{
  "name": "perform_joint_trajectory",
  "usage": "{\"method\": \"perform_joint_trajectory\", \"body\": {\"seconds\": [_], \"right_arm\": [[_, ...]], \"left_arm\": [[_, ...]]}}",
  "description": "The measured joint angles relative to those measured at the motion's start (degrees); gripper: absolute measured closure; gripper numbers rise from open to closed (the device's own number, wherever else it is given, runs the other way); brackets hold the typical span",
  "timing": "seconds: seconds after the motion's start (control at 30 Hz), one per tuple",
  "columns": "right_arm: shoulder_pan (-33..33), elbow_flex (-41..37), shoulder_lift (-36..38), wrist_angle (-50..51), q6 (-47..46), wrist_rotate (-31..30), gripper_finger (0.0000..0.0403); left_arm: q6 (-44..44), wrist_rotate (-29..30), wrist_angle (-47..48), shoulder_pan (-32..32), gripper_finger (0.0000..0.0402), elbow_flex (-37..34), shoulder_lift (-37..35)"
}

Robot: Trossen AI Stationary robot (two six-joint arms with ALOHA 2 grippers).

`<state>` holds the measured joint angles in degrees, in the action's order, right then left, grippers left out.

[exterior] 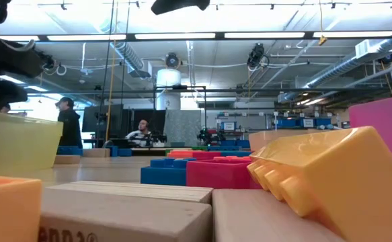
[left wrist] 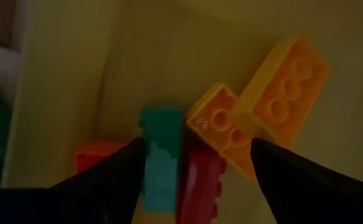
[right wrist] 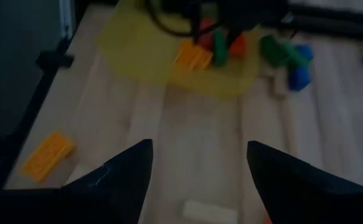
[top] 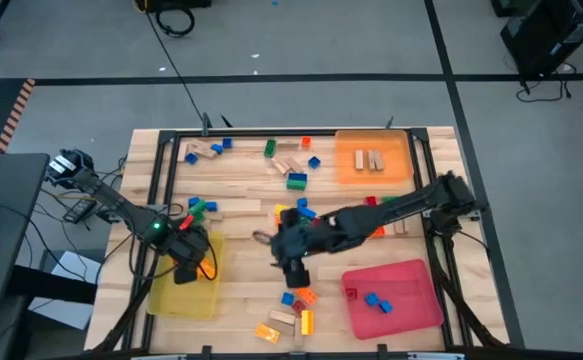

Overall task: Sort blocks by size
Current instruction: Put the brown block into the orange bin

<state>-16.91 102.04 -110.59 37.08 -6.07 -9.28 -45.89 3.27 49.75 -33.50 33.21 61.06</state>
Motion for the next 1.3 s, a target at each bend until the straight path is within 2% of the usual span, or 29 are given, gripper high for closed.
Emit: {"method": "perform_joint_trajectory", "body": {"seconds": [0.23, 0.5, 0.87, 1.1, 1.3], "right_arm": [[-5.2, 14.4, -10.1, 13.4, -6.3, -1.8, 0.0134], [-9.2, 23.5, -20.2, 17.3, -16.5, -1.9, 0.0146], [-12.5, 24.6, -28.9, 18.3, -24.8, 6.0, 0.0142], [-14.1, 24.6, -30.0, 17.6, -28.7, 6.2, 0.0147], [-14.6, 24.6, -30.0, 17.5, -28.8, 4.6, 0.0148]], "left_arm": [[-0.1, 0.1, -4.2, 0.0, 0.0105, 0.0, 0.0], [-1.0, 0.1, -7.1, 0.0, 0.0105, 0.0, 0.0], [-0.9, -0.8, -6.6, 0.0, 0.0105, 0.0, 0.0], [-0.9, -4.3, -6.9, 0.0, 0.0105, 0.0, 0.0], [0.7, -3.7, -6.4, 0.0, 0.0105, 2.6, -1.6]]}}
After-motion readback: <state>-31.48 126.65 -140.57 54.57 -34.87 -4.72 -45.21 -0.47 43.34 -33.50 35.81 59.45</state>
